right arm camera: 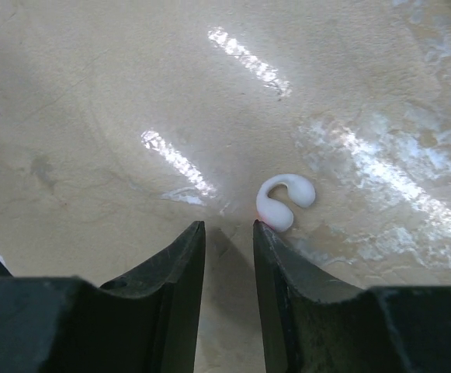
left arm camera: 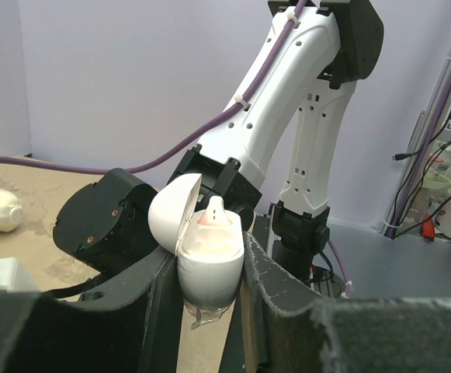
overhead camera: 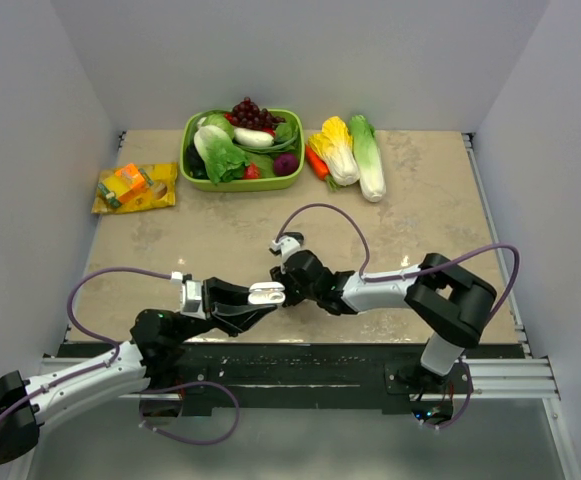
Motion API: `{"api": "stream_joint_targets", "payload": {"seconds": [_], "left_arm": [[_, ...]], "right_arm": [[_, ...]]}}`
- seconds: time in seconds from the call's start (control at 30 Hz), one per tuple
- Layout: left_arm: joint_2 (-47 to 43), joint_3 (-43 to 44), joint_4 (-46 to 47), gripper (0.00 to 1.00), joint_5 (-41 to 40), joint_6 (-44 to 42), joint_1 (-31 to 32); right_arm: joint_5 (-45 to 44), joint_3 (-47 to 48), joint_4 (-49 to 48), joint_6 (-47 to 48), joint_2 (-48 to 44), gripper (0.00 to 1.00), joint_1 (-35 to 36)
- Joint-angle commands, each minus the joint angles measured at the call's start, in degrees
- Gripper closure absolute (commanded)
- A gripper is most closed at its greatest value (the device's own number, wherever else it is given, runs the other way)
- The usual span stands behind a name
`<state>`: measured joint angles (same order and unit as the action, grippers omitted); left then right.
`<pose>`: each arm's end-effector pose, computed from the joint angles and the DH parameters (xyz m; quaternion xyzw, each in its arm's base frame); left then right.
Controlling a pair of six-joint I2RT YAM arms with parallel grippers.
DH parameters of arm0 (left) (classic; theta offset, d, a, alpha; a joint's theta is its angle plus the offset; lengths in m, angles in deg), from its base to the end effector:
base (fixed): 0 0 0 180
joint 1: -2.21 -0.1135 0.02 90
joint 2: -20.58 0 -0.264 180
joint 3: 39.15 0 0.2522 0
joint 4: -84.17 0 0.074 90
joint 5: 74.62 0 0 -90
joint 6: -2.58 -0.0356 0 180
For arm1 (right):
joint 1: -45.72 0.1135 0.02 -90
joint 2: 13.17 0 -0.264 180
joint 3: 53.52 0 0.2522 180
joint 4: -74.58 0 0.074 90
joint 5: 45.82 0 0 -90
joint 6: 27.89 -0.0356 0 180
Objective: Insert the wireless bluetooth earbuds into the charging case
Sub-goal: Adjust the earbud at the center of the board.
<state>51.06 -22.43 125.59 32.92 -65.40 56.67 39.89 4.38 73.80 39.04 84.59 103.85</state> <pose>0.0686 -0.1145 0.2375 0.2681 0.4547 -0.5854 0.6153 0.1787 0.2824 0.1444 -0.2564 0.8652 0.2539 0.3482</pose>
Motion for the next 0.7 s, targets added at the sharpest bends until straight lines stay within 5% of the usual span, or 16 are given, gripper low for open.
{"api": "stream_joint_targets", "payload": {"seconds": [0.0,0.67], "left_arm": [[-0.6,-5.0,3.0,1.00,-0.1,0.8,0.2],[0.2,-4.8,3.9,1.00,0.4,1.2,0.2]], "right_arm": [[-3.2,-1.9,-0.1,0.6,-2.6,0.64,-1.5],[-0.8,-0.5,5.5,3.8,-15.9,0.54,-3.6]]}}
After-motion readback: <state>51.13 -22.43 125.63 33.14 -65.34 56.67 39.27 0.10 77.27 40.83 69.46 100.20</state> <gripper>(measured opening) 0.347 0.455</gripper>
